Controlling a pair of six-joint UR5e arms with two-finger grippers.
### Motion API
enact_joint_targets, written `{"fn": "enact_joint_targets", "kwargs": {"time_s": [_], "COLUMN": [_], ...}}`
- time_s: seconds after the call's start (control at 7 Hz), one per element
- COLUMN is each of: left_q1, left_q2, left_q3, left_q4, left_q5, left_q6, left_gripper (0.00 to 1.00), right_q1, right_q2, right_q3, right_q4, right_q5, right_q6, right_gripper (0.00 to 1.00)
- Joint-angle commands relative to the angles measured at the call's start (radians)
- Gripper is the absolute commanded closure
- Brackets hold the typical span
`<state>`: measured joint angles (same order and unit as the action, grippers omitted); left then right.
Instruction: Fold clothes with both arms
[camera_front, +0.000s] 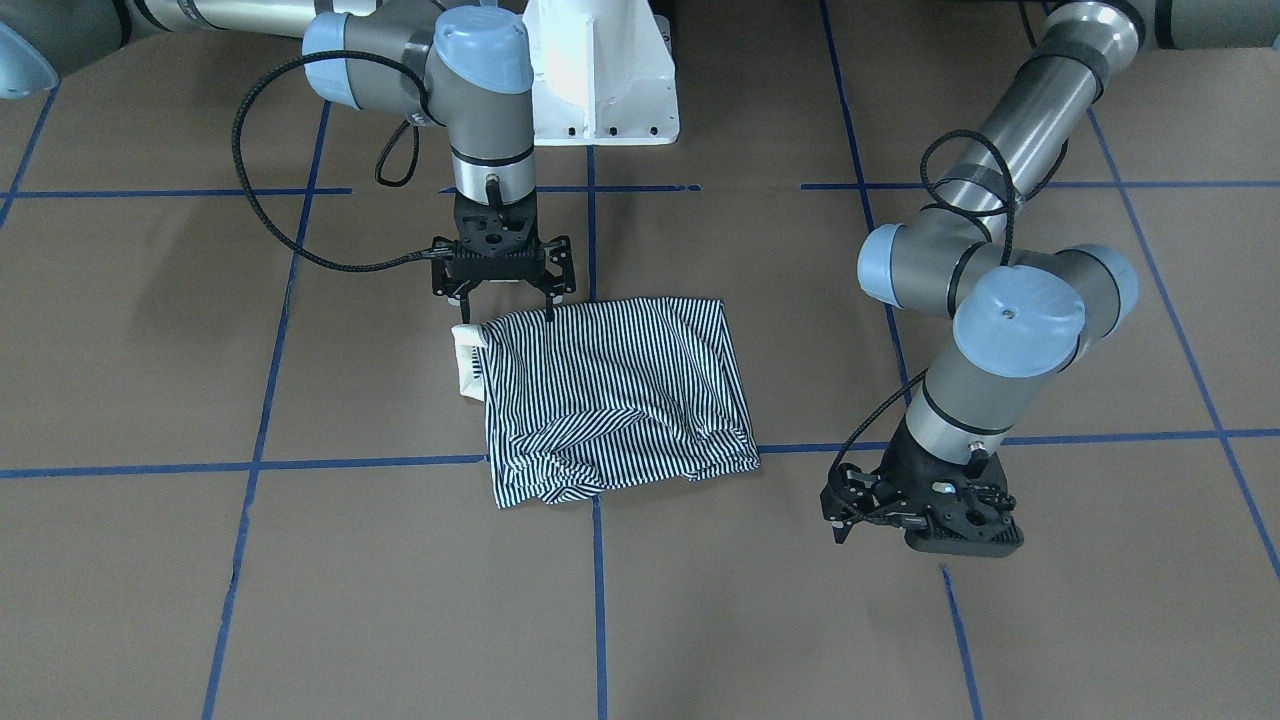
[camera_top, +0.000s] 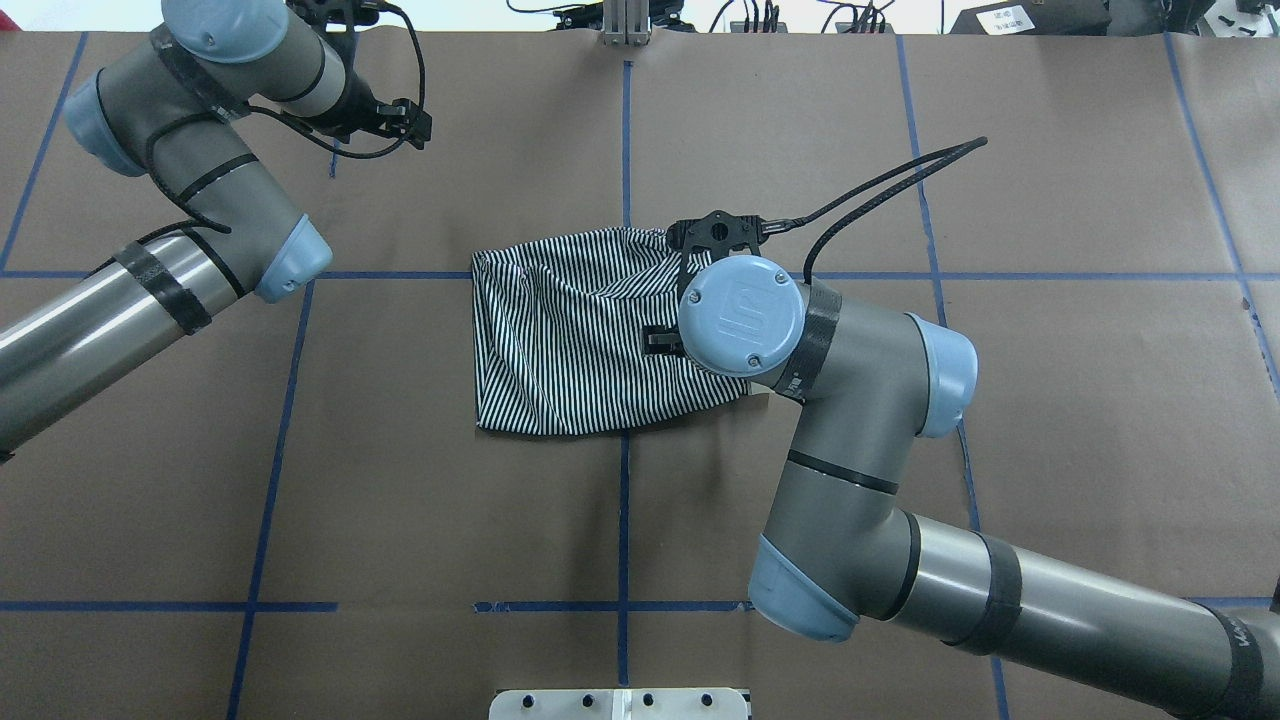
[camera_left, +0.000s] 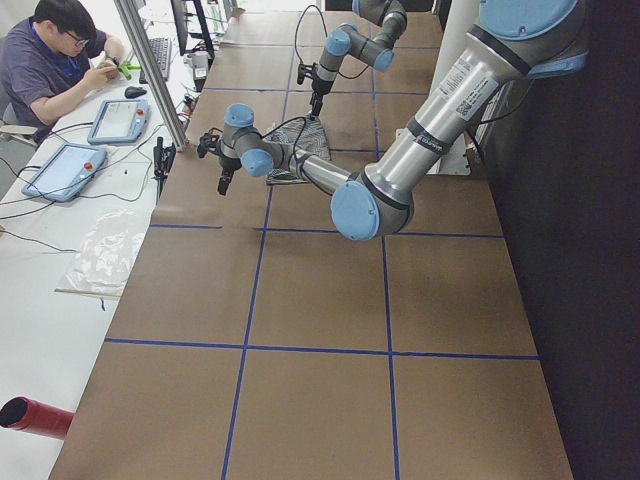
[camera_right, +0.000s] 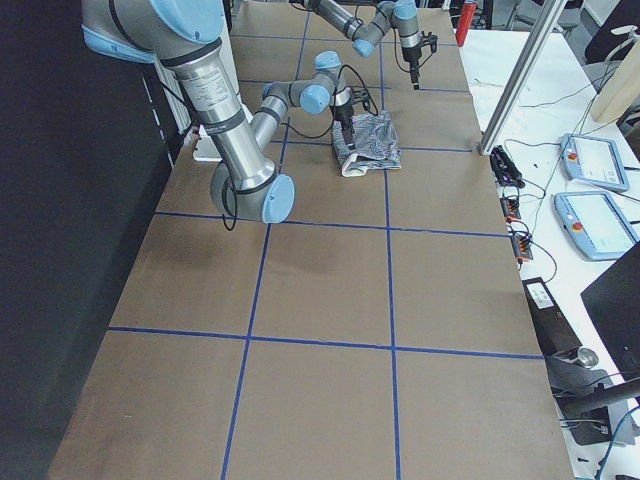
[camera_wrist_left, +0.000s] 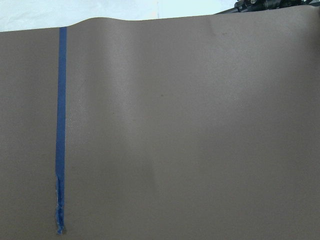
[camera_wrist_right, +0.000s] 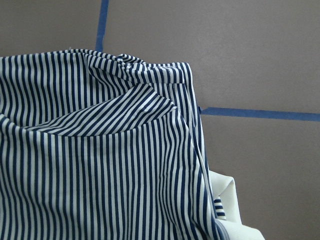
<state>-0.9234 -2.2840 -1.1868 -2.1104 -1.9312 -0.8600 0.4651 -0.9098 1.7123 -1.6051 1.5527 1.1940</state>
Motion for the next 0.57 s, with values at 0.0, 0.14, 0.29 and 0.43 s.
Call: {"fn": "enact_joint_targets", "kwargs": {"time_s": [0.0, 0.14, 0.29, 0.43], "left_q1": [0.000, 0.000, 0.000, 0.000], "left_q2": [0.012, 0.018, 0.018, 0.018], "left_q3": [-0.014, -0.020, -0.022, -0.022], "left_q4": [0.000, 0.000, 0.000, 0.000], "left_q5": [0.000, 0.000, 0.000, 0.000], "left_q6": [-0.001, -0.001, -0.001, -0.001], "left_gripper": [0.00, 0.00, 0.00, 0.00], "right_q1": [-0.003, -0.003, -0.003, -0.003], "right_q2": [0.003, -0.001, -0.003, -0.001], "right_q3": [-0.127, -0.140, -0.155, -0.174], "right_q4": [0.126, 0.129, 0.131, 0.134], "right_q5": [-0.014, -0.019, -0.019, -0.019], "right_q6": [-0.002, -0.004, 0.001, -0.001], "right_gripper": [0.00, 0.00, 0.00, 0.00]}}
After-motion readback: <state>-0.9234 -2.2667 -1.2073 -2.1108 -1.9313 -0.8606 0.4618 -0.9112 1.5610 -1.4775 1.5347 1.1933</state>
